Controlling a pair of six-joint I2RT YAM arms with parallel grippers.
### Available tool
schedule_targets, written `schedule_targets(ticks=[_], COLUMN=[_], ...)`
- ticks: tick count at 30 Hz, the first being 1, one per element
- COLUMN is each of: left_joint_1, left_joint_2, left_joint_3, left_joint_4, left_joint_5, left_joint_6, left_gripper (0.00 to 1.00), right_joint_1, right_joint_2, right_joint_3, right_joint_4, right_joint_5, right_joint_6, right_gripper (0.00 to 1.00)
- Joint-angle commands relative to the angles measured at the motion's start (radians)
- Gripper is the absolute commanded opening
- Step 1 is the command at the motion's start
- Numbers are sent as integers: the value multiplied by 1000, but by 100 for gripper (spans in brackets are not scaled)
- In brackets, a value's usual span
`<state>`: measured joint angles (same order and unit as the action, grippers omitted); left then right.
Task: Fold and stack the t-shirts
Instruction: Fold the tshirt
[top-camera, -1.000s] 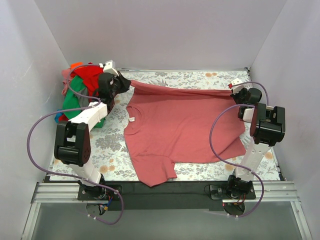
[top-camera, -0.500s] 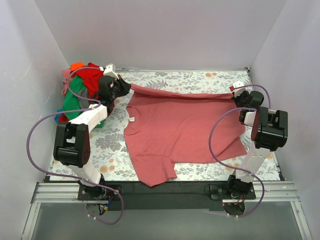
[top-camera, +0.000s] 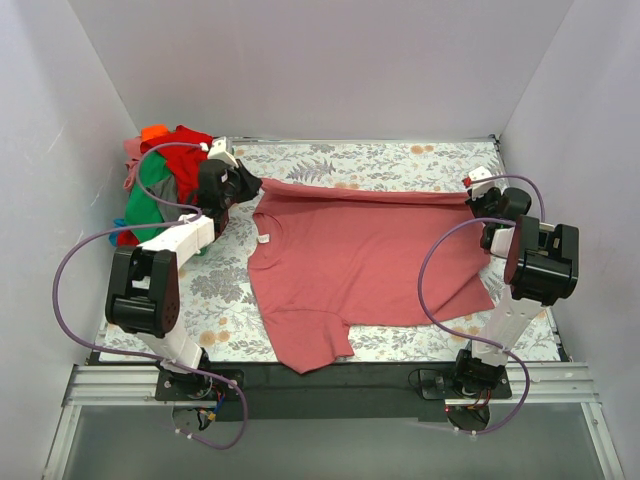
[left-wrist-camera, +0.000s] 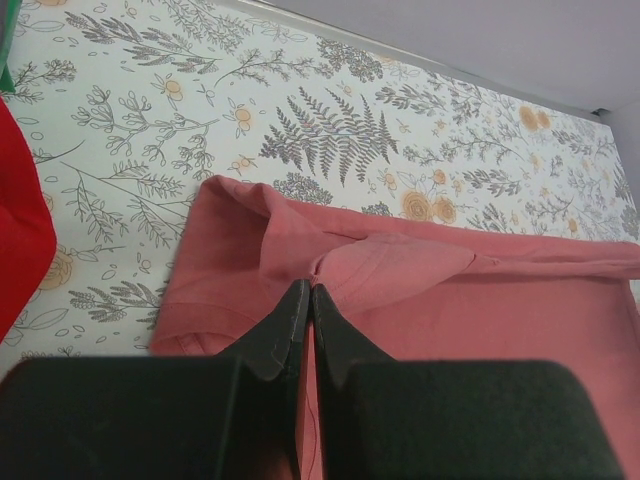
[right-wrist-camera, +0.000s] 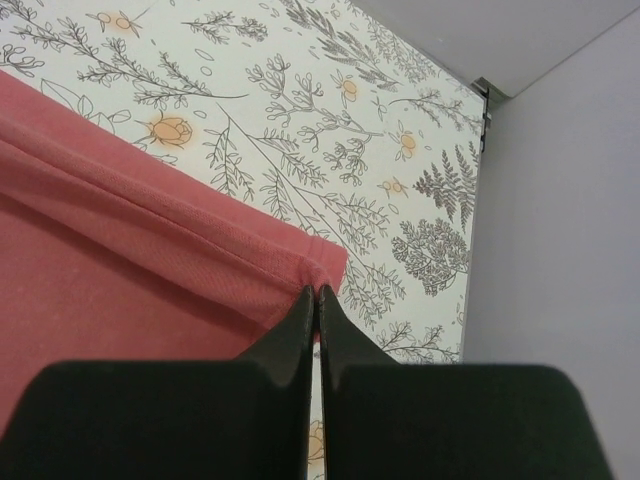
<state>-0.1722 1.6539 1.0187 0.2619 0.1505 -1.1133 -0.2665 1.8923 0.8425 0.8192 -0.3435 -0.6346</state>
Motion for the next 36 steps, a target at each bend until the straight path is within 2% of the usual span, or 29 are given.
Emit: schedule_targets(ticks=[1,33,36], left_joint_1=[7,5,5], left_joint_2=[-69,-151,-146], left_joint_3=[-9,-155,-166], left_joint_4=[-1,-36,-47], left_joint_5=[4,43,53], left_joint_6=[0,-54,-59], left_gripper=[0,0,0], right_joint_1=[-11,-19,-23], right_joint_2=[-36,-82,-110], right_joint_3=[-16,-79,-103], right_joint_4=[49,46,37], right_joint_5=[-11,4,12], right_joint_6=[3,-13,-20], right_gripper=[1,1,19])
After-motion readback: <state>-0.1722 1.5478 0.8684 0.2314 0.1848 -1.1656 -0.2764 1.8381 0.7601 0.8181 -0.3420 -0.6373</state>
